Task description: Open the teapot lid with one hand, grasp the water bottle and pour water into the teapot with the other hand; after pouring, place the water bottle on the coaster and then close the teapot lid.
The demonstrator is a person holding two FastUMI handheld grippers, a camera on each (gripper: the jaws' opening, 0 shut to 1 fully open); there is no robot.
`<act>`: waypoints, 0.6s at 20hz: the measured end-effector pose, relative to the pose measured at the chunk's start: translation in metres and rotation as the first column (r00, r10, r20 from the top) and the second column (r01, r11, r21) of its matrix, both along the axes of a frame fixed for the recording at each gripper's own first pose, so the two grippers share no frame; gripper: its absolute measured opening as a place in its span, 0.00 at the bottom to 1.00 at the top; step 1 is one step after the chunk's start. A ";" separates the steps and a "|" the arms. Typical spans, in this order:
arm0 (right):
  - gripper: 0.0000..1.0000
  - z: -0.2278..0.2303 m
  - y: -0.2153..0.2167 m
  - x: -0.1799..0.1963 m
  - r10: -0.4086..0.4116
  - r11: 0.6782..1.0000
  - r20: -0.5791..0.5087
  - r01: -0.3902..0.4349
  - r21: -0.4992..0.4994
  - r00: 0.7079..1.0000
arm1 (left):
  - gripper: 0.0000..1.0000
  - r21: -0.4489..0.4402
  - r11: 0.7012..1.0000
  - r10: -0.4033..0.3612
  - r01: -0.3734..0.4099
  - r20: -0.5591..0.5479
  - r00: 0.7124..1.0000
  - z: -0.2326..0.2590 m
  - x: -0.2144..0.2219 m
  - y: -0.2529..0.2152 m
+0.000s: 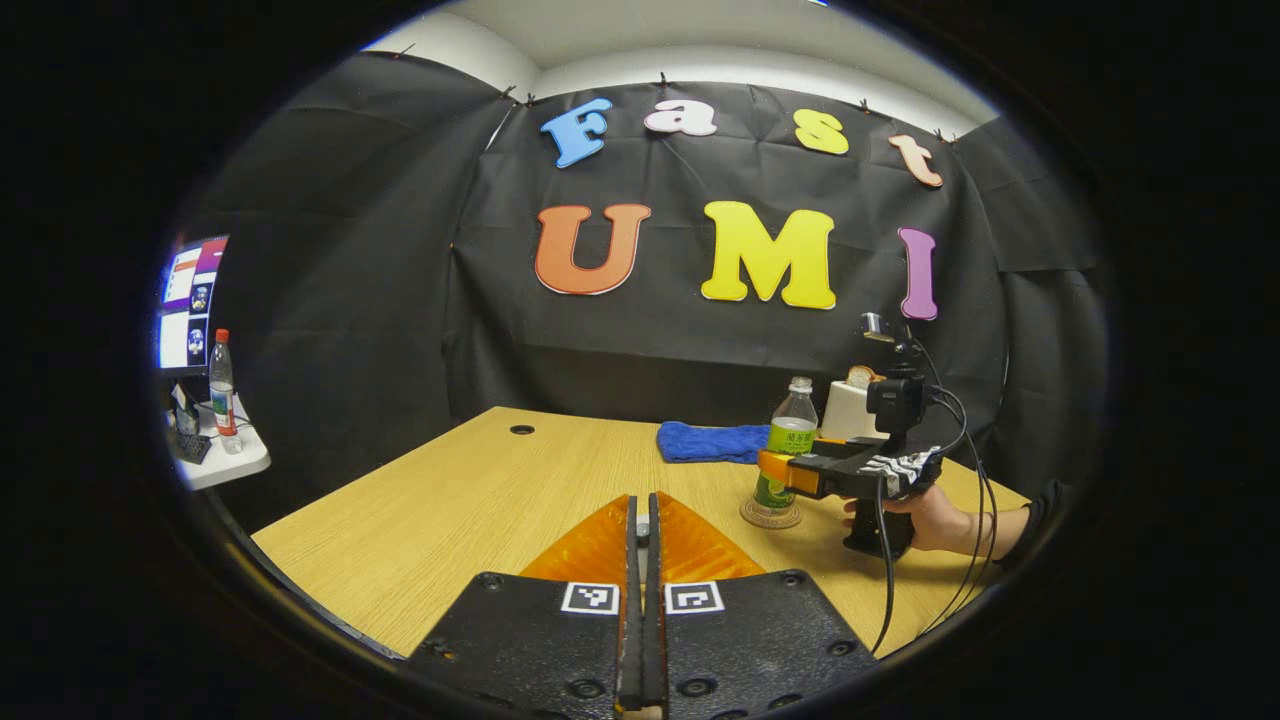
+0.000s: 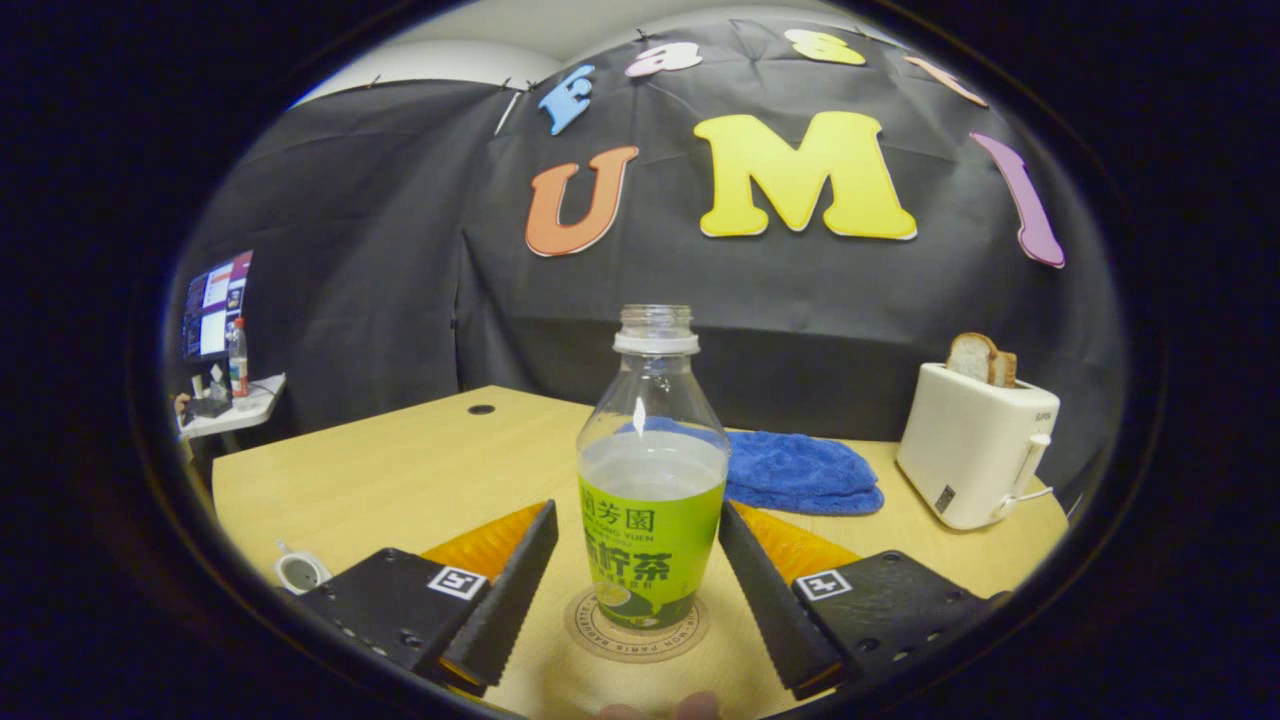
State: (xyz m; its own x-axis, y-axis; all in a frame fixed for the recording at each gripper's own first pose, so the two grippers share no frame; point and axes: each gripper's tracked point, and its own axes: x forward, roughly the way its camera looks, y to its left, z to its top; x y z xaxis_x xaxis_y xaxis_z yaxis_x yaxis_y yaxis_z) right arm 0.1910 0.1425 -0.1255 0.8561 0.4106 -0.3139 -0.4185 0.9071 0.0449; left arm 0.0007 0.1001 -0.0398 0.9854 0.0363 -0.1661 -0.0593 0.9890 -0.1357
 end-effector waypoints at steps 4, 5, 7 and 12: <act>0.98 0.020 -0.021 -0.033 -0.022 1.000 0.034 0.022 -0.016 0.999 | 0.03 0.012 0.999 -0.036 0.035 0.019 0.999 0.004 0.013 -0.014; 0.96 0.025 -0.031 -0.044 -0.033 0.999 0.047 0.034 -0.020 0.998 | 0.03 0.012 0.999 -0.049 0.049 0.022 0.999 0.003 0.018 -0.017; 0.96 0.040 -0.052 -0.067 -0.058 0.998 0.080 0.060 -0.019 0.995 | 0.03 0.020 0.997 -0.078 0.078 0.017 0.997 -0.002 0.026 -0.027; 0.96 0.081 -0.099 -0.122 -0.146 0.989 0.176 0.144 0.022 0.973 | 0.03 0.058 0.992 -0.112 0.111 0.012 0.994 -0.020 0.045 -0.045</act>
